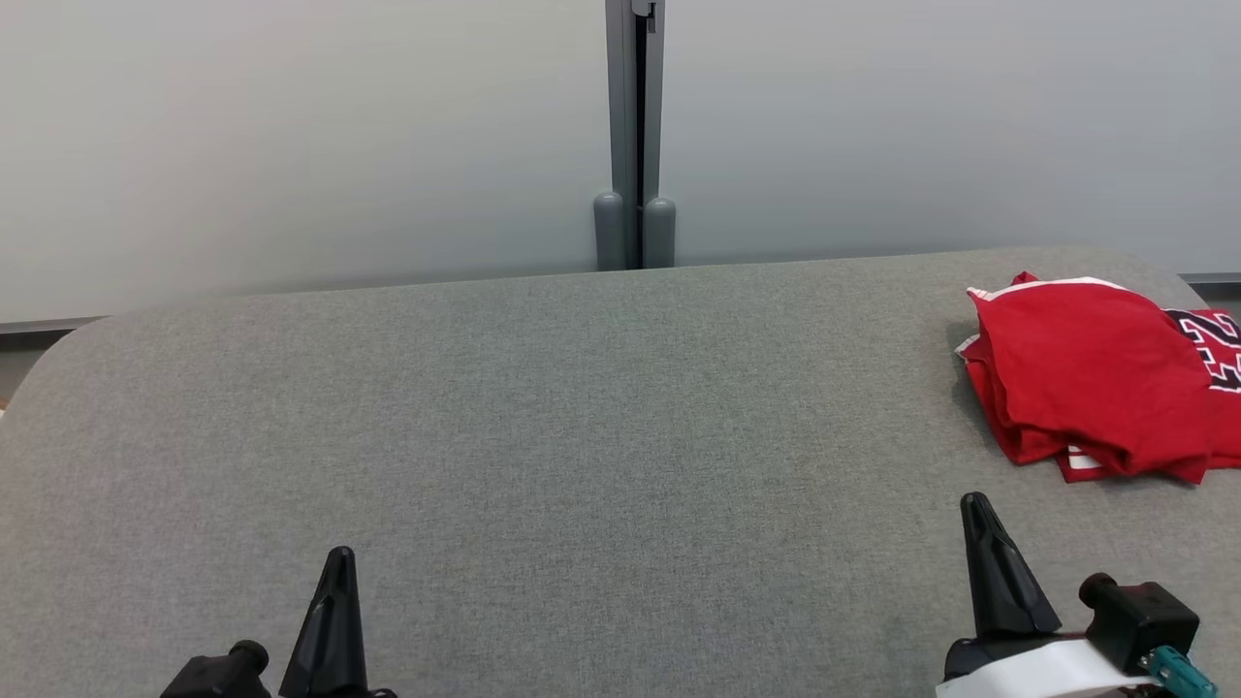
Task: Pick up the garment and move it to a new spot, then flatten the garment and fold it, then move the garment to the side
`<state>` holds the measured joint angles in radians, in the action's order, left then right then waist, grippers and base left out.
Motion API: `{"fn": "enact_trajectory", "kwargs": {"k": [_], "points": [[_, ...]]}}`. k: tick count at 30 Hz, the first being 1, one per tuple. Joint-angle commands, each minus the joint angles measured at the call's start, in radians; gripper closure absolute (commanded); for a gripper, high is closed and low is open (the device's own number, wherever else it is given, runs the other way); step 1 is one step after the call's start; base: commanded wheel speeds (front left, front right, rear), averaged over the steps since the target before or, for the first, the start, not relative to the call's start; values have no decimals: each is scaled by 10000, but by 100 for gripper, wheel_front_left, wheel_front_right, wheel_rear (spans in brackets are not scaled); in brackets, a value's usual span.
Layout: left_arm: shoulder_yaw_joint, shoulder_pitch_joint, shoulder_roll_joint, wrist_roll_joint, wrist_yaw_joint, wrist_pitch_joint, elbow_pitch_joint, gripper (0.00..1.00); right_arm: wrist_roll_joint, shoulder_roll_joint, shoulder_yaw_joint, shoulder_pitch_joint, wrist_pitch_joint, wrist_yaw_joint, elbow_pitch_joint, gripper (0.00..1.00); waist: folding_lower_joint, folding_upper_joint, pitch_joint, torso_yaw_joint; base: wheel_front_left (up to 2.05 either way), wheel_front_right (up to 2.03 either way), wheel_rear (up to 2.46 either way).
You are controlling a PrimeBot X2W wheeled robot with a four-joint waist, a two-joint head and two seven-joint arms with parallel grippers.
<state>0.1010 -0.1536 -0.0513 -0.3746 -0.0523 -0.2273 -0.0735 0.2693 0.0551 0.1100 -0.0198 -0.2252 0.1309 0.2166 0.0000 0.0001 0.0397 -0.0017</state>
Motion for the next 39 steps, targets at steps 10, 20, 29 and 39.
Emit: {"fn": "enact_trajectory", "kwargs": {"k": [10,20,29,39], "points": [[-197,666,-174,-1920,303,344,-168,100,2069,156,-215,434,393,0,-64,100,0,-1,-34,2,0,0,0],[-345,979,-249,-3548,540,679,-425,100,3798,206,-402,570,742,-1,-23,100,0,-1,-71,3,0,0,0],[-488,1222,-293,-4851,718,965,-574,100,5191,238,-575,671,1037,-1,9,100,0,-1,-105,5,0,0,0],[-652,1440,-328,-6143,905,1273,-736,100,6577,256,-760,778,1349,-1,39,100,0,-1,-143,6,0,0,0]]}}
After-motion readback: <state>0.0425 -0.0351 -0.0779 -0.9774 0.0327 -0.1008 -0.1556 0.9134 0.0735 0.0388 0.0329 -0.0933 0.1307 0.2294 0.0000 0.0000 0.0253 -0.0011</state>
